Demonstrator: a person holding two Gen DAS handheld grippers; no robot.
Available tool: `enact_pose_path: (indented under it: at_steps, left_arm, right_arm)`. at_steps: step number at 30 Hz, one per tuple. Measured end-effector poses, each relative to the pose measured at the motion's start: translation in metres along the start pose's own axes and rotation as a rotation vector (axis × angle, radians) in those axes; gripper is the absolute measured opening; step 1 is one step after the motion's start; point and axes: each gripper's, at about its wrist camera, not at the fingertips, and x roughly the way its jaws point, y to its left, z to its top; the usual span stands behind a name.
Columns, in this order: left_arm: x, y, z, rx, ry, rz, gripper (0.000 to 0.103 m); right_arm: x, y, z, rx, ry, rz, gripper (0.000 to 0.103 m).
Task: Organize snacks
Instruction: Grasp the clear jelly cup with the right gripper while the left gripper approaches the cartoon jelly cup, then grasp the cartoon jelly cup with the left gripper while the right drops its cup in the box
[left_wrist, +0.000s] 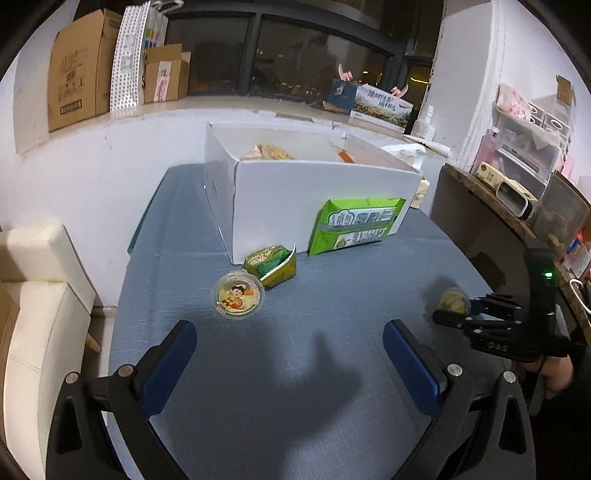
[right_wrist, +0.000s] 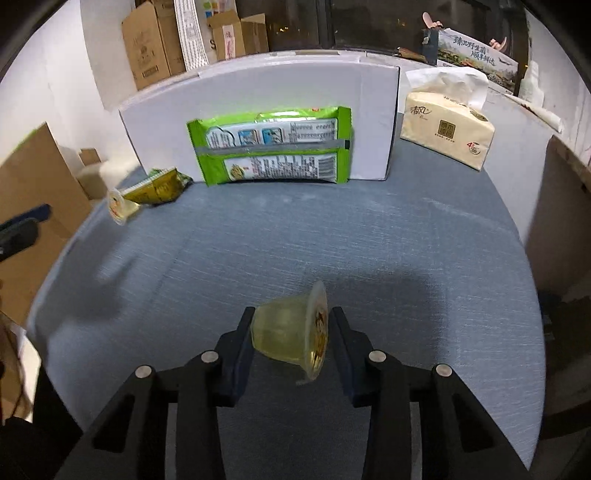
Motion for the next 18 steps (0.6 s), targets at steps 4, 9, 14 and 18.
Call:
enact_pose_path:
  at_steps: [4,9,14,18]
  left_arm:
    - [0.025,0.005,0.012,0.023,0.041,0.024,0.103]
    - [0.058,0.023,0.027,-0.008,0.094,0.059,0.103]
    - [0.084,0.037,0.032,-0.009,0.143,0.093,0.102]
    - [0.093,0.045,0.029,-0.038,0.164,0.081,0.072]
  right_arm:
    - [-0.010,-0.003,0.001,0.009,-0.023,0.001,0.034]
    - [-0.026,-0.002,0.002,0.014,-0.056,0.022,0.034]
    - [-0.031,0.000,0.003,0.018,-0.070,0.029,0.034]
    - [-0.031,0.004,0.004,0.003,-0.072,0.032,0.034]
